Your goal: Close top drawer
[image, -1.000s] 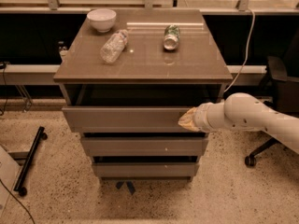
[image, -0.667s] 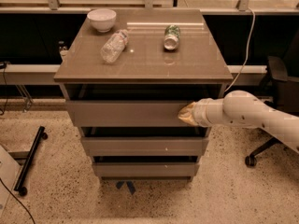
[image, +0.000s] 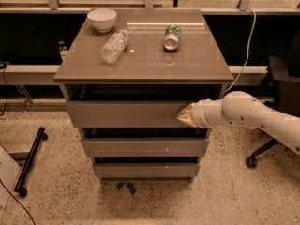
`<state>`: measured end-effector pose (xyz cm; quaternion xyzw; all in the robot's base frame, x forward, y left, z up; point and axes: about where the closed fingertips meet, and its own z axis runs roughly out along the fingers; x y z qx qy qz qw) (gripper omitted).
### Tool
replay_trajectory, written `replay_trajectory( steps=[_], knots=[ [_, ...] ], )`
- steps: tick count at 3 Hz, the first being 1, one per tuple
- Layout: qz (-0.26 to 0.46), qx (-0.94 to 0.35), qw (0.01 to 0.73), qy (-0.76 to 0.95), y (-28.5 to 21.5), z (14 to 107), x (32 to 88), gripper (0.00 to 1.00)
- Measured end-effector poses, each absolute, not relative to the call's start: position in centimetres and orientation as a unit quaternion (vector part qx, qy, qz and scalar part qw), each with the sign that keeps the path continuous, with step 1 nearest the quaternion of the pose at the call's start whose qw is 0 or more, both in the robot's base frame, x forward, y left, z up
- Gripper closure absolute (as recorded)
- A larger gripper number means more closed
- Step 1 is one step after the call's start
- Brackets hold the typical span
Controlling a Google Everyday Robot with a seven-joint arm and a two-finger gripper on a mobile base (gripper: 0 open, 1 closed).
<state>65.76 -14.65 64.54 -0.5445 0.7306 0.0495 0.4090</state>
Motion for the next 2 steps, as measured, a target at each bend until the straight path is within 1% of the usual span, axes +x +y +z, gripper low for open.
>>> replay_trajectory(
  steps=[1,2],
  knots=[
    [0.051,-0.546,0.408,0.730,-14.38,64.38,65.74,0.04],
    [0.052,-0.546,0.408,0.730,-14.30,64.36,65.53,0.00]
  ],
)
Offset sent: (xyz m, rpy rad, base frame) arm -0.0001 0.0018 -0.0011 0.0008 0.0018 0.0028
